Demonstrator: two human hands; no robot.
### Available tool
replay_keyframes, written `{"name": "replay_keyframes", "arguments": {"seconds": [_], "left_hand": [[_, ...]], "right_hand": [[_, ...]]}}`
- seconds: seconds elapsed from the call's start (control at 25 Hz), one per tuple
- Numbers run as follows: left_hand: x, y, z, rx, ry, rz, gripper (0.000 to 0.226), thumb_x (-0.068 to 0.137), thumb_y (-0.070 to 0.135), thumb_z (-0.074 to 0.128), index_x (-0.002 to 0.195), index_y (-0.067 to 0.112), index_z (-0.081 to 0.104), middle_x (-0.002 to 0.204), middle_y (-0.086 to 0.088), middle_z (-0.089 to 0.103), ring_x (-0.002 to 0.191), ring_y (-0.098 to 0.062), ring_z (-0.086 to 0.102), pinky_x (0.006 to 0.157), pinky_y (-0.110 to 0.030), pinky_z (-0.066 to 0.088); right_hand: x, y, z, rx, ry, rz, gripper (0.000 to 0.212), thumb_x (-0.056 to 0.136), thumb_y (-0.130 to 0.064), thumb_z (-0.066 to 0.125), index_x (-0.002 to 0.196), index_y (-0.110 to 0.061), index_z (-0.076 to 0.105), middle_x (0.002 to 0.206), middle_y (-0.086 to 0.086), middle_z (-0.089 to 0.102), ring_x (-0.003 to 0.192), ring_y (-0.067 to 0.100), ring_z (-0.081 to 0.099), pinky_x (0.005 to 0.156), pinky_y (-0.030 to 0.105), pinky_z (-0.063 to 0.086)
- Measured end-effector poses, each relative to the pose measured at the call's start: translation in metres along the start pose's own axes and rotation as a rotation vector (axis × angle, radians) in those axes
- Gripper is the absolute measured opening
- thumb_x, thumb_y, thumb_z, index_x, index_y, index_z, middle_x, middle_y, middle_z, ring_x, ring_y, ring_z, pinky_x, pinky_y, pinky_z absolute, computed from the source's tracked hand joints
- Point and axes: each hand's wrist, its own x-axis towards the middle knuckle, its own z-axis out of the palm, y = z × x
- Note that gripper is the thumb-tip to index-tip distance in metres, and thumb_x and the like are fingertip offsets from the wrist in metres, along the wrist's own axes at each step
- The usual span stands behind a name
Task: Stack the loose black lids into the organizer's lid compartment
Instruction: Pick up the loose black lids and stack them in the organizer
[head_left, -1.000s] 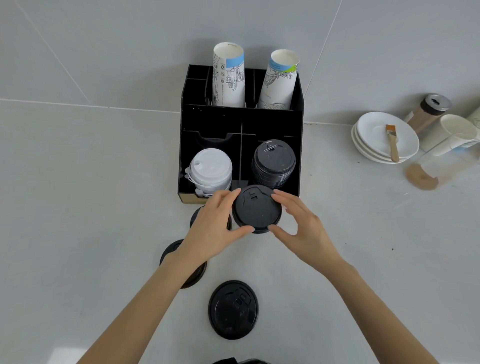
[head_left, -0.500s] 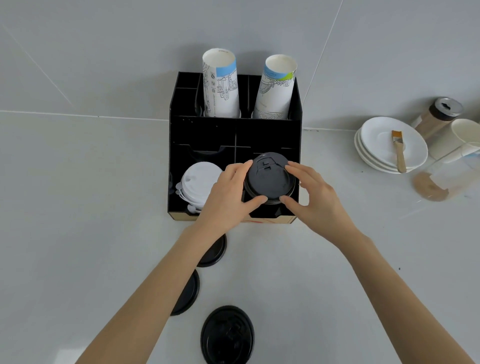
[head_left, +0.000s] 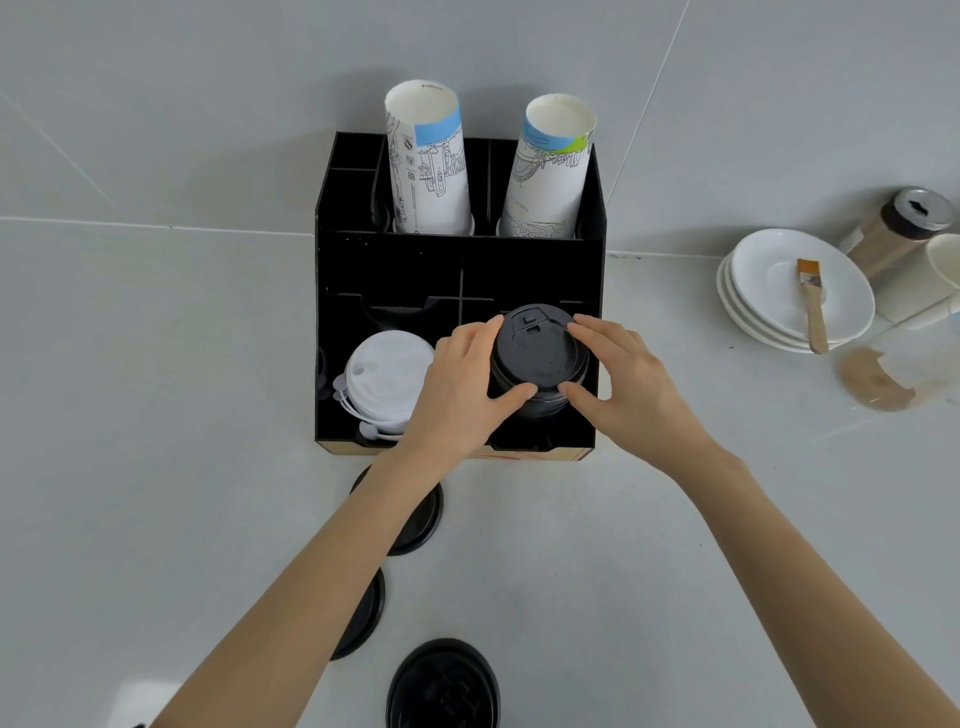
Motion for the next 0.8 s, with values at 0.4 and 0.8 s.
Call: {"name": "replay_keyframes", "arguments": {"seconds": [0.4, 0.8], "left_hand": [[-0.002, -0.001, 0.007, -0.002, 0.02, -0.017, 0.07, 0.081, 0.03, 0.061, 0.137, 0.014, 0.023, 0.138, -0.012, 0.036, 0.125, -0.026, 0.036, 0.103, -0.038, 0.035], [-0.008, -0.002, 0.002, 0.037, -0.021, -0.004, 0.069, 0.082, 0.029, 0.06, 0.137, 0.014, 0.021, 0.143, -0.01, 0.034, 0.127, -0.027, 0.037, 0.104, -0.044, 0.037]], "right_hand": [[-0.003, -0.002, 0.005, -0.031, -0.005, 0.012, 0.052, 0.084, -0.013, 0.056, 0.132, -0.008, 0.036, 0.145, 0.008, 0.037, 0.131, 0.026, 0.033, 0.109, 0.043, 0.03], [-0.013, -0.007, 0.012, 0.007, 0.045, 0.034, 0.053, 0.085, -0.014, 0.056, 0.133, -0.009, 0.035, 0.148, 0.008, 0.032, 0.134, 0.024, 0.031, 0.112, 0.036, 0.028]]}}
